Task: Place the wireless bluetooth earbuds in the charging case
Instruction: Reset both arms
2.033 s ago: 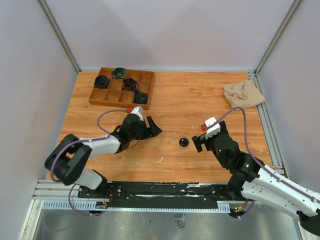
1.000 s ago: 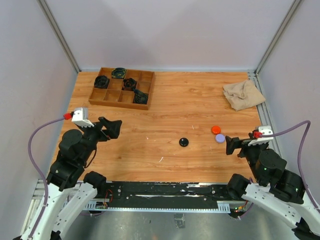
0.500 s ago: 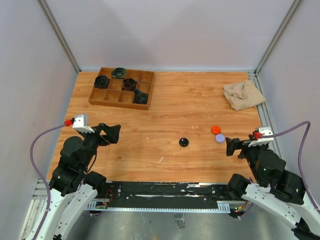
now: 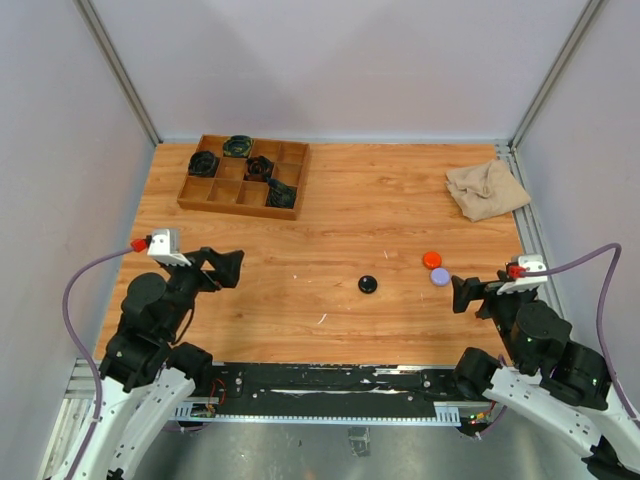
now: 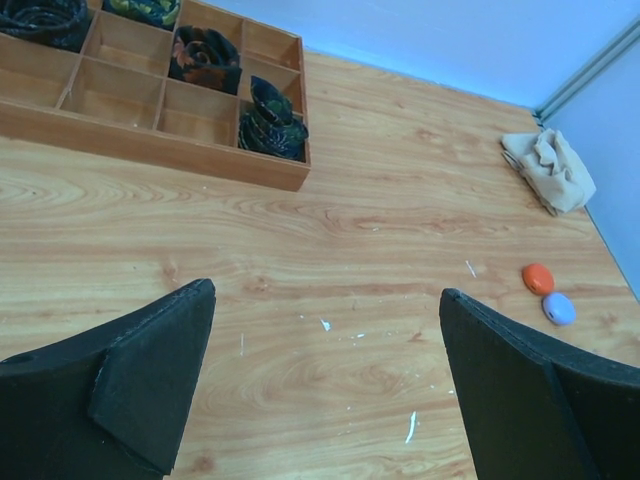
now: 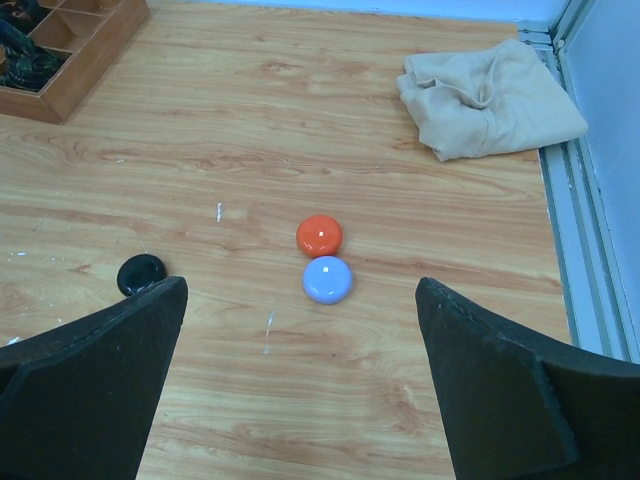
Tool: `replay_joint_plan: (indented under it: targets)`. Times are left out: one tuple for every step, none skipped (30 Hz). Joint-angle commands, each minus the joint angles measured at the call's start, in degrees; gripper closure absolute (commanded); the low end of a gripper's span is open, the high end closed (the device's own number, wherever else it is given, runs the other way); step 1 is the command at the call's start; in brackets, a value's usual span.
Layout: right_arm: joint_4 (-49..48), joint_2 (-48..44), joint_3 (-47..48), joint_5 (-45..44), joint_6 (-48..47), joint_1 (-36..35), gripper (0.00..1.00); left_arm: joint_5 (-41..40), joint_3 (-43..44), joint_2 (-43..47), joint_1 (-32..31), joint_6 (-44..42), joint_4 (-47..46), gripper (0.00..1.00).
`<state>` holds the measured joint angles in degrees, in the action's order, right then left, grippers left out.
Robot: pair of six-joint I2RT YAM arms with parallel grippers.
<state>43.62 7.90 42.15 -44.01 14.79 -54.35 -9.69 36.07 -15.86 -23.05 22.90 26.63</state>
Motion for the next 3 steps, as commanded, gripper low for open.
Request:
replay_joint_plan:
  targets:
    - [0.4,0.4,-0.5,-0.2,0.8,1.2,0.02,1.7,-0.5,0.5,0.2,-1.3,-2.0,0.01]
    - [0.4,0.3,-0.6,-0.2,0.7,1.2,0.01,1.6,-0.4,0.5,0.2,-1.3,-2.1,0.01]
    - [0.5,0.4,-0.5,-0.1,0.8,1.2,0.01,1.4,-0.4,0.7,0.3,-1.3,-2.0,0.01]
